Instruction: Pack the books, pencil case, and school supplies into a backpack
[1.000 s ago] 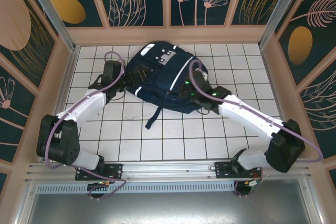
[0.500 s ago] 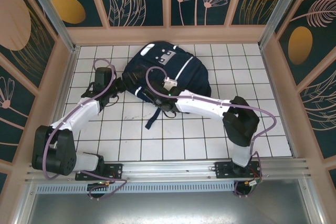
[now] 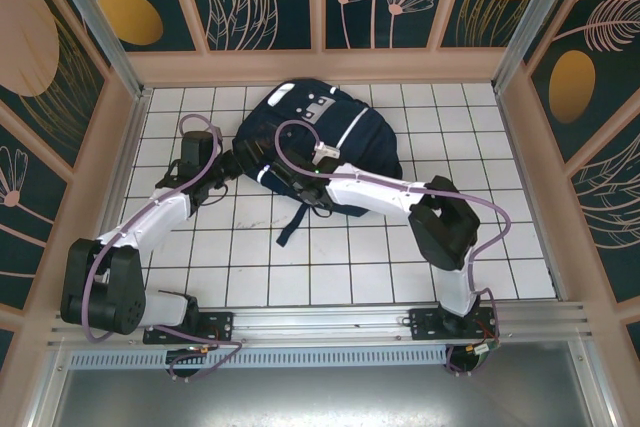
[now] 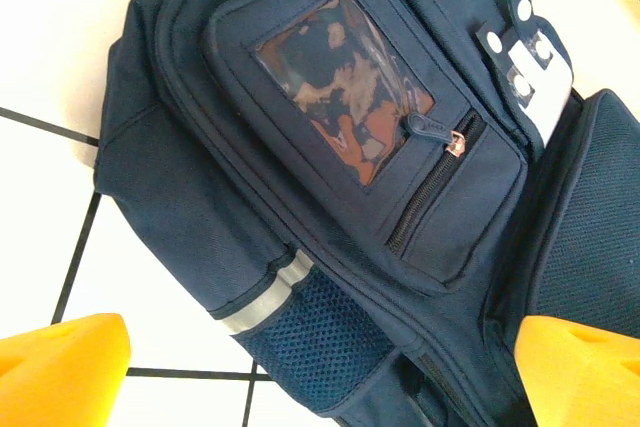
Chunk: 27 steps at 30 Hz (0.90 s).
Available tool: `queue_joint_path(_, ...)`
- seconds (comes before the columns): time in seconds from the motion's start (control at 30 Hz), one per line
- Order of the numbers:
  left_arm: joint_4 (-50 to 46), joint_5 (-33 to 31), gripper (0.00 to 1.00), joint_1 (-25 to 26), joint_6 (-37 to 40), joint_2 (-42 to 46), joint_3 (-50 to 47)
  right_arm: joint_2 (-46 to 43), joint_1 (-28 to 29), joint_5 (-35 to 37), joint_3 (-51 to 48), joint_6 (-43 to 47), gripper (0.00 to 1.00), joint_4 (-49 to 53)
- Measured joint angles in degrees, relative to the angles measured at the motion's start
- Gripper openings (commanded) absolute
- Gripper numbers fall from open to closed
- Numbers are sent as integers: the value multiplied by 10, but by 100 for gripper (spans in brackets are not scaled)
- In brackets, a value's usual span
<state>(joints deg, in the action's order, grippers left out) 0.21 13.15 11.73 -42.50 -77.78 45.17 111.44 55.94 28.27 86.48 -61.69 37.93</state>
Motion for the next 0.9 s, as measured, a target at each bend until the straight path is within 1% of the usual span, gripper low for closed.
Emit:
queue_joint_path(0.03,1,3,99,0,-1,0,0,4,0,3,3,-1,15,6)
queue_joint_path(0.1,5,9,99,0,-4,0,-2,11,-1,7,10,-1,9,15)
queue_joint_path(0.2,11,21,98,0,-9,0,-7,15,0,13,17,-2,3,26)
queue_joint_path(0.27,14,30,99,0,-12,0,-10,15,1,19,19,-2,0,33)
queue_joint_path(0.43,31,61,97,0,-23,0,-14,9,1,23,15,6,0,46)
queue_joint_path(0.5,44,77,97,0,-29,0,-17,-6,1,19,1,23,1,45)
queue_joint_path(0.6,61,97,96,2,-40,0,-21,-34,-3,1,-26,50,12,38)
queue_joint_path(0.63,64,101,96,3,-43,0,-22,-44,-4,-4,-37,59,12,35)
queue_joint_path(0.77,76,111,97,12,-53,0,-23,-63,-10,-17,-55,84,8,28)
queue_joint_path(0.9,88,120,96,27,-60,-7,-23,-63,-13,-18,-56,104,1,25)
